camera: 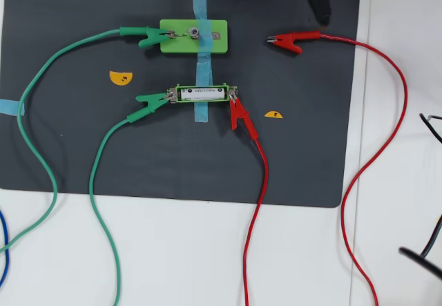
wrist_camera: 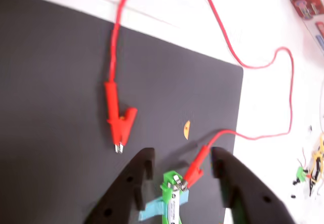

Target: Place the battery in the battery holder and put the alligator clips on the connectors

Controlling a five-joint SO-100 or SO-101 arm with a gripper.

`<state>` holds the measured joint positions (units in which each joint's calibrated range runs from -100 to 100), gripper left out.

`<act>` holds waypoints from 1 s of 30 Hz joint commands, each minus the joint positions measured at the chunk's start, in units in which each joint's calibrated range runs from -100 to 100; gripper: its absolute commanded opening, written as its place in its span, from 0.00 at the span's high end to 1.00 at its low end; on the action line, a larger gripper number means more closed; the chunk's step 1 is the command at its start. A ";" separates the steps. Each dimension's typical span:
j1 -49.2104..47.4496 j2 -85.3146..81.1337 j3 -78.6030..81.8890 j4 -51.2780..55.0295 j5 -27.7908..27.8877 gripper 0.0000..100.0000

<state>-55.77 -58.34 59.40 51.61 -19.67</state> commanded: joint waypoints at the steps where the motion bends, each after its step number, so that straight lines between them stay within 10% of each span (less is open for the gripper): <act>1: -7.28 -0.91 -0.97 -1.03 -1.77 0.77; 30: -4.25 52.76 -32.12 5.33 -8.65 0.71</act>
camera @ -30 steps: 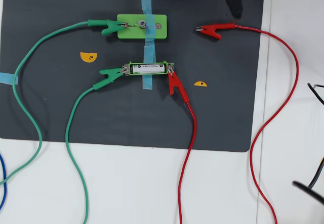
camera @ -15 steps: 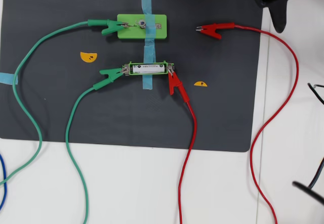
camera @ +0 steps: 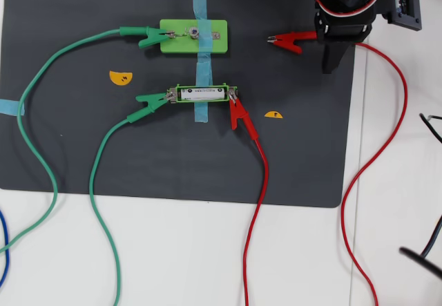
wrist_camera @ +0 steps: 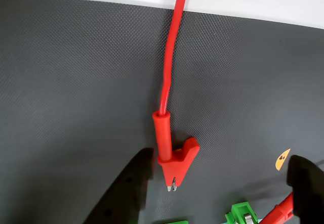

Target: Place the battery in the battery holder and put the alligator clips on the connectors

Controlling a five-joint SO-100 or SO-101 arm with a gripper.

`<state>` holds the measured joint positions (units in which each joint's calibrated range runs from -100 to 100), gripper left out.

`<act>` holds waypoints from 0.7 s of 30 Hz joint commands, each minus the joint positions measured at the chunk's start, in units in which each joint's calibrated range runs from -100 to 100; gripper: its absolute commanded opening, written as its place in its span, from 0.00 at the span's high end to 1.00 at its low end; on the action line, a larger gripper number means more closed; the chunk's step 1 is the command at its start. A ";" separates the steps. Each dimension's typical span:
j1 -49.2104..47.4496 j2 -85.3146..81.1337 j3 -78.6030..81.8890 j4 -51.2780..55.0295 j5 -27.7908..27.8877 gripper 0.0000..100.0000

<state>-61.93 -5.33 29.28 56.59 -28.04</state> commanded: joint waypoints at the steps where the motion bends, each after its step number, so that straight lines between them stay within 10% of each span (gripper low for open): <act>1: 2.41 -0.24 -2.00 0.61 -0.32 0.71; 21: 6.05 8.10 -2.00 1.56 -2.04 0.64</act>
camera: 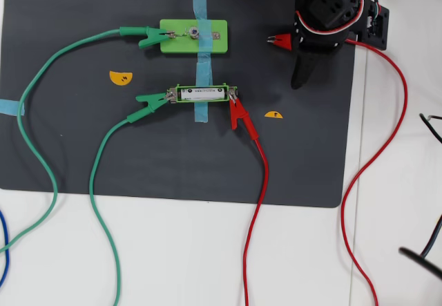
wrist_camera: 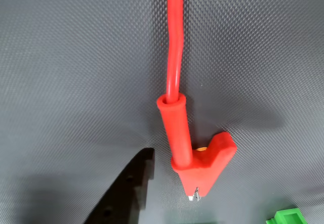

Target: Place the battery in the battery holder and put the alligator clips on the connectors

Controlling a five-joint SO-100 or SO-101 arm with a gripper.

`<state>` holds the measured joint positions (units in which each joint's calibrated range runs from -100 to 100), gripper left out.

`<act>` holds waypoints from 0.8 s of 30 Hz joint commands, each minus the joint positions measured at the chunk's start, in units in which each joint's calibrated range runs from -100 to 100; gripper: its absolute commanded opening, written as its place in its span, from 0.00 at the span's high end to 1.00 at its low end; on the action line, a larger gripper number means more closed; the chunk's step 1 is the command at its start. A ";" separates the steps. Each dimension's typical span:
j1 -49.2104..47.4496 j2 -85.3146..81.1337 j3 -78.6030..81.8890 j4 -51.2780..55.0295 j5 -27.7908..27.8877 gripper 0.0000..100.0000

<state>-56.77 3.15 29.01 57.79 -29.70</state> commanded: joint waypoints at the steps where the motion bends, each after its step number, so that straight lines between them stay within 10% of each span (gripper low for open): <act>1: 0.79 -0.39 -1.73 0.36 -0.44 0.64; 24: 0.79 -0.22 -1.73 0.36 -0.44 0.64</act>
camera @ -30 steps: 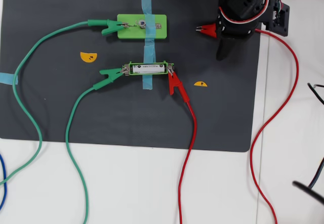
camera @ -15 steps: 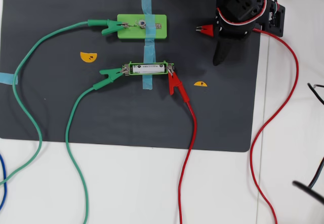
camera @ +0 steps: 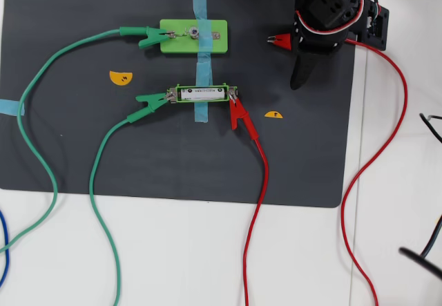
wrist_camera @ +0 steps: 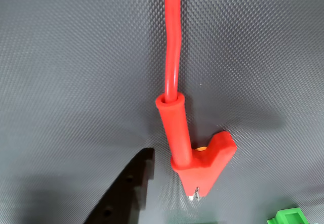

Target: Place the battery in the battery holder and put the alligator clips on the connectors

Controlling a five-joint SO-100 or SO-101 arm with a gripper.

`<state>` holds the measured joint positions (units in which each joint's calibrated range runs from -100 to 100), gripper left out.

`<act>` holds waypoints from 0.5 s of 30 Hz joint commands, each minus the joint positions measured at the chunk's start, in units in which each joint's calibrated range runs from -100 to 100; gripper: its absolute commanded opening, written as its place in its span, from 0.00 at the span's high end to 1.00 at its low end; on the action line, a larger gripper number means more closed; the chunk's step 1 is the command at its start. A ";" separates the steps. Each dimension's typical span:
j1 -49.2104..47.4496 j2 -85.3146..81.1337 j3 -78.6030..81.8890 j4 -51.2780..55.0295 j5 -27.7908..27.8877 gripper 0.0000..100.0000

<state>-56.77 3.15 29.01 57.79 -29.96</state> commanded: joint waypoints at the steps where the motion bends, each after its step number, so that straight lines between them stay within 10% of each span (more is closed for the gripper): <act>1: 0.79 -0.22 -1.73 0.36 -0.18 0.64; 15: 0.79 8.21 -2.69 0.27 -0.03 0.64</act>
<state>-55.99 9.62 26.52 58.30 -29.96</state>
